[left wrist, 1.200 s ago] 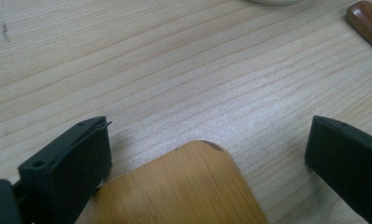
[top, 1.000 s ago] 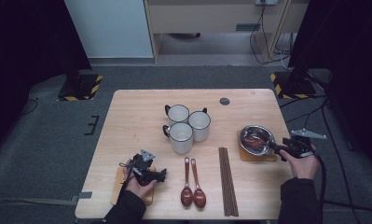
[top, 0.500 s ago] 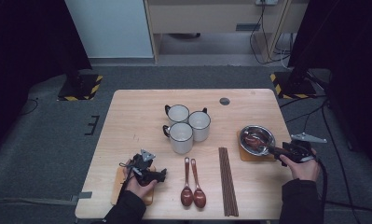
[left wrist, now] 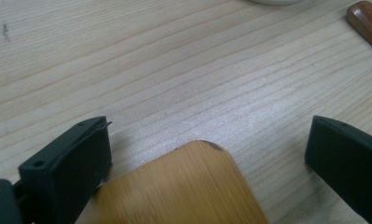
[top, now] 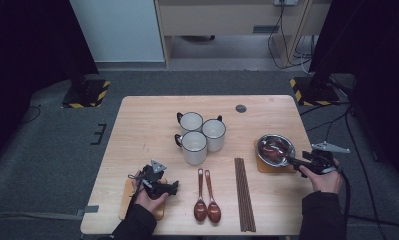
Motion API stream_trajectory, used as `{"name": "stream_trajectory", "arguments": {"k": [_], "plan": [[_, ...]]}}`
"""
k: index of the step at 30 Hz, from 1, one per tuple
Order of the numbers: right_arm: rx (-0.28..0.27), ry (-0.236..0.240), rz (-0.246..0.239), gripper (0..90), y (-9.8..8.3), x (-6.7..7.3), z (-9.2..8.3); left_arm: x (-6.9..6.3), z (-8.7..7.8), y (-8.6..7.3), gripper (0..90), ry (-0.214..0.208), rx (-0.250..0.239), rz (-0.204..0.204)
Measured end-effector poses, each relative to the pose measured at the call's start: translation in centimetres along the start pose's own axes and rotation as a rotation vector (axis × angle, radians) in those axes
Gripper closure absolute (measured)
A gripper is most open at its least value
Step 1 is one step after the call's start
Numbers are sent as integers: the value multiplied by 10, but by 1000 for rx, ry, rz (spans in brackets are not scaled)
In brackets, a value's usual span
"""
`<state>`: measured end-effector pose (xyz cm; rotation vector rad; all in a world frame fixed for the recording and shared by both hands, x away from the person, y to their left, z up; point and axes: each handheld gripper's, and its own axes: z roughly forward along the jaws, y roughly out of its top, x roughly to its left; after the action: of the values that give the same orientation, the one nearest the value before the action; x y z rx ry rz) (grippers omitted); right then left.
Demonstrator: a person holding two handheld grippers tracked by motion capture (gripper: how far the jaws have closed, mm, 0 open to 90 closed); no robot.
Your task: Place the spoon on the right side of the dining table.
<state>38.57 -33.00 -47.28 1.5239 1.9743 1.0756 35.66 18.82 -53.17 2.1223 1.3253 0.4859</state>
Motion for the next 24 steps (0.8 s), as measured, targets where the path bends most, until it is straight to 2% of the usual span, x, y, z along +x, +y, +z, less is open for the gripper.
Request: {"name": "stream_trajectory", "arguments": {"k": [5,8,24], "plan": [[28,-4,4,298,-4,-3,3,0,0,0,0,0,0,0],[27,-3,-8,301,-5,-3,3,0,0,0,0,0,-1,-2],[59,41,-36,314,-13,14,-1,0,0,0,0,0,0,0]]}}
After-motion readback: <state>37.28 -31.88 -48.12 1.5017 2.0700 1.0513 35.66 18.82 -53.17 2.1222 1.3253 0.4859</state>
